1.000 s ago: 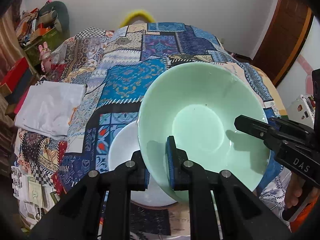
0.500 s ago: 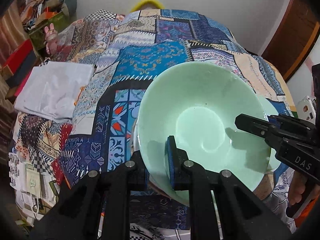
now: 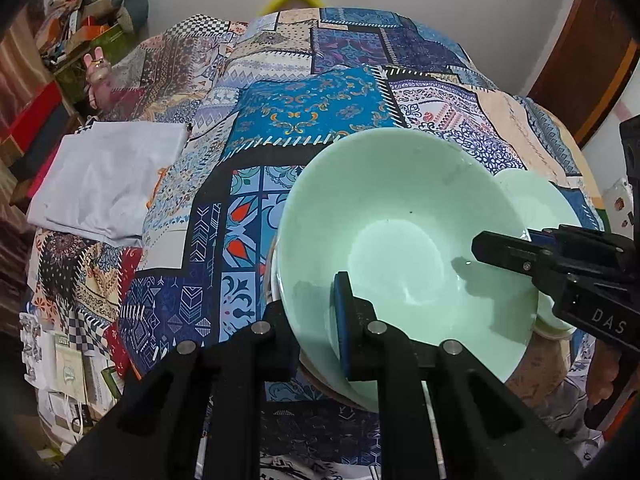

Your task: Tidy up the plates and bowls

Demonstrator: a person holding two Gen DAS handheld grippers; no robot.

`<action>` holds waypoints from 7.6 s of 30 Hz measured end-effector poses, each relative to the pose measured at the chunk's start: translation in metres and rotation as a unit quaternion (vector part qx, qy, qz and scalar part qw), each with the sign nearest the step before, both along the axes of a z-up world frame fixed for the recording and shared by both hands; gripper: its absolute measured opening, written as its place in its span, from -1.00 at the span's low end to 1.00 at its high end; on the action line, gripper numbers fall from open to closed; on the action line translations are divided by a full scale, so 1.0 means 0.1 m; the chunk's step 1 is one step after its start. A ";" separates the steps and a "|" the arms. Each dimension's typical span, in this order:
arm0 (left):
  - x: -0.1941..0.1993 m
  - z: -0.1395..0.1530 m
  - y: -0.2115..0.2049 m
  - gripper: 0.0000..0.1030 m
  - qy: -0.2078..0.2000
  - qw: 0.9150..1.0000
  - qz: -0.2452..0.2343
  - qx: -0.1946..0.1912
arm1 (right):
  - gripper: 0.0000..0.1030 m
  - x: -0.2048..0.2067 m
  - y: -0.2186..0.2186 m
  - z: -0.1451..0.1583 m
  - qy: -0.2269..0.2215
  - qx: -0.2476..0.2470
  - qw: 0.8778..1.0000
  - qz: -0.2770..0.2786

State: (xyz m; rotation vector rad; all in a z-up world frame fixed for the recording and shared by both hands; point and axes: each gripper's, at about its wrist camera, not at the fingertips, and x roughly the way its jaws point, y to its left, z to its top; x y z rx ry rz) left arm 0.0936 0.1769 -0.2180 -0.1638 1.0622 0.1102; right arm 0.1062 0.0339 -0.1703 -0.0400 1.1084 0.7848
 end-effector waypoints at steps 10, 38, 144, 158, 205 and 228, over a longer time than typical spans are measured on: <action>0.03 -0.01 -0.01 -0.72 0.010 1.000 -0.004 0.005 | -0.66 0.00 -0.03 0.01 -0.001 -0.005 1.000 0.005; -0.11 0.45 -0.02 -0.01 -0.045 0.998 0.015 0.030 | -0.44 0.00 -0.15 0.16 -0.036 -0.017 0.999 0.002; 0.24 0.37 -0.89 -0.25 -0.028 0.995 -0.066 -0.067 | -0.48 0.03 -0.92 0.32 -0.031 -0.012 0.995 -0.093; 0.39 0.30 -1.28 -0.25 -0.011 0.993 -0.098 -0.071 | -0.48 0.03 -1.33 0.27 -0.021 -0.011 0.991 -0.131; 0.13 0.79 -1.55 -0.10 -0.094 0.990 -0.107 -0.025 | -0.09 -0.25 -1.76 0.76 -0.117 -0.019 0.980 -0.160; -1.31 2.17 -1.74 0.76 -0.369 0.927 -0.061 0.036 | 0.59 -1.30 -1.89 2.05 -0.336 0.092 0.924 -0.157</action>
